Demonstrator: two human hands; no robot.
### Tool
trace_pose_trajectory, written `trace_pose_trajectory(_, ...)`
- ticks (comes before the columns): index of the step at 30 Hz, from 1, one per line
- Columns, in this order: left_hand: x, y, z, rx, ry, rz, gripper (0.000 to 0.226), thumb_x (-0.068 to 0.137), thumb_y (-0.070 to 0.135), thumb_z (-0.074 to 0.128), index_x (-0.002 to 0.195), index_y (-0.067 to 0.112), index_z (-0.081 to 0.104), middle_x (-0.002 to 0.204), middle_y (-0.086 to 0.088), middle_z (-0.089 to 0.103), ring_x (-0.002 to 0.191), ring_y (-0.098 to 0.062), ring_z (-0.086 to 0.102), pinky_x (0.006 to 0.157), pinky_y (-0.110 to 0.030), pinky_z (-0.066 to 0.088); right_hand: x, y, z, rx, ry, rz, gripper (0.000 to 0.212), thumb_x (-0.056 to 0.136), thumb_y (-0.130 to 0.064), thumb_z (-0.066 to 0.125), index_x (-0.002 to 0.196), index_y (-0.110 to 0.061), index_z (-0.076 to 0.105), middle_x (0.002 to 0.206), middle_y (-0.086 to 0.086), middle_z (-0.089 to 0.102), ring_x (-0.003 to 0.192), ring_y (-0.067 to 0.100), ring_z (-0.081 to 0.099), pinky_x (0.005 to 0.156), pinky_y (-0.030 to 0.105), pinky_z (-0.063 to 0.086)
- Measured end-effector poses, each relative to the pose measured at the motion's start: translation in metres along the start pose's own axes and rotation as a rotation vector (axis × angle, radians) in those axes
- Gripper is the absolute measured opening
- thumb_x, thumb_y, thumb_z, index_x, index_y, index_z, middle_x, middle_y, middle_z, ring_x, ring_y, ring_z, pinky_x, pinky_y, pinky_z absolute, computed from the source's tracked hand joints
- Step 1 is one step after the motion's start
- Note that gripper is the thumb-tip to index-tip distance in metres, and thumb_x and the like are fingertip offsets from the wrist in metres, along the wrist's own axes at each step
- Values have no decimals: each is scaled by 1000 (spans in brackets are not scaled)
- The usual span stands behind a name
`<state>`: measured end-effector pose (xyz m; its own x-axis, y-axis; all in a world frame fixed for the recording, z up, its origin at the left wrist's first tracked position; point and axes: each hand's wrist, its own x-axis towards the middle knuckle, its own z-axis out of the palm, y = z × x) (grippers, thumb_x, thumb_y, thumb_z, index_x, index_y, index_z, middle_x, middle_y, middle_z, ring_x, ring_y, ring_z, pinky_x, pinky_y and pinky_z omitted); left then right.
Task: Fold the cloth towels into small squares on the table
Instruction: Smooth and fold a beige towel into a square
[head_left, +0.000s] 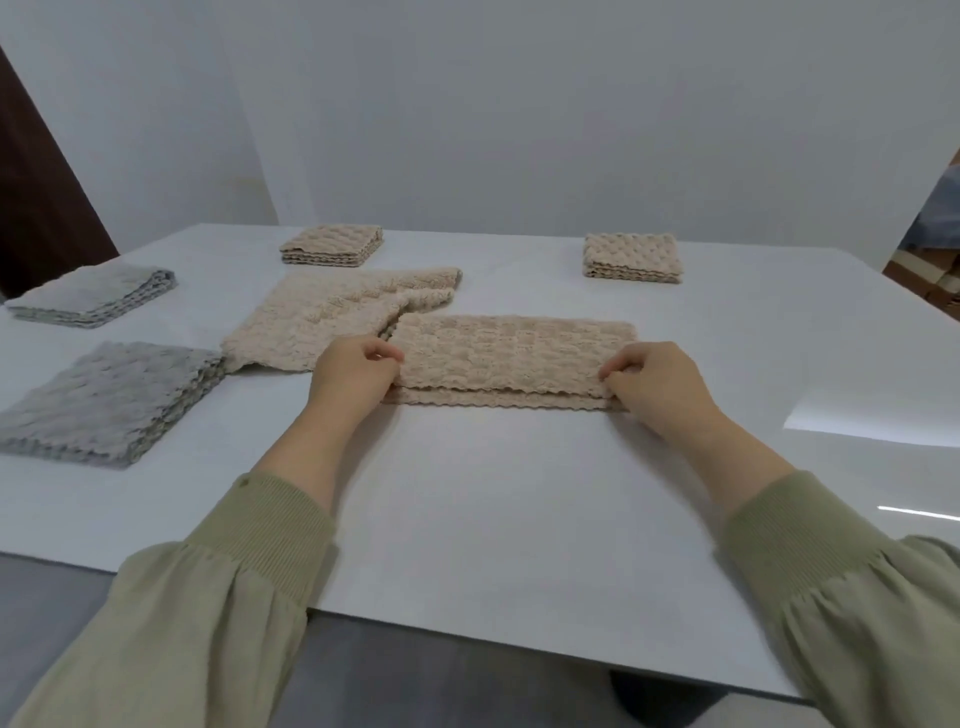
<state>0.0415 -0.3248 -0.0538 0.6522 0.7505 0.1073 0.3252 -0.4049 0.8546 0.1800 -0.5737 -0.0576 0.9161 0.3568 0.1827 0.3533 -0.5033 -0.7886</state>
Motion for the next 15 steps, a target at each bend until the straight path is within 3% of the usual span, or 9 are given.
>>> trace_pose_trajectory(4,-10,1,0,110,-77,75,23,85,9,57,78,27,70,86,5,68,79,-16,63,72,-30,52,-1,1,3,-200,45,-79,26,82,-3,45,87,-14,69,94,4,65,92,21,57,78,26,42)
trace_pose_trajectory(6,-13,4,-1,34,-98,87,23,86,7,58,78,25,70,83,2,68,69,-13,65,59,-25,53,6,3,2,-195,94,-75,24,83,-5,49,90,-11,71,97,7,68,96,23,59,82,27,43)
trace_pose_trajectory(9,-18,7,-5,-77,-75,91,23,87,4,58,78,21,69,70,-1,63,42,-7,55,42,-22,47,9,4,-4,-112,169,-68,20,85,-11,54,86,-9,73,84,3,68,85,22,60,77,27,44)
trace_pose_trajectory(12,-20,7,-8,-94,-70,134,23,85,4,59,77,22,71,62,-1,60,48,-13,52,49,-24,44,10,6,-11,-43,237,-53,21,85,-8,51,85,-10,73,79,-2,62,81,18,56,76,28,45)
trace_pose_trajectory(15,-21,6,-9,-94,-101,163,21,84,5,62,76,23,71,64,-4,58,55,-13,50,53,-21,41,12,11,-12,-55,226,-24,25,80,-4,49,85,-15,70,87,2,64,82,22,57,81,33,49)
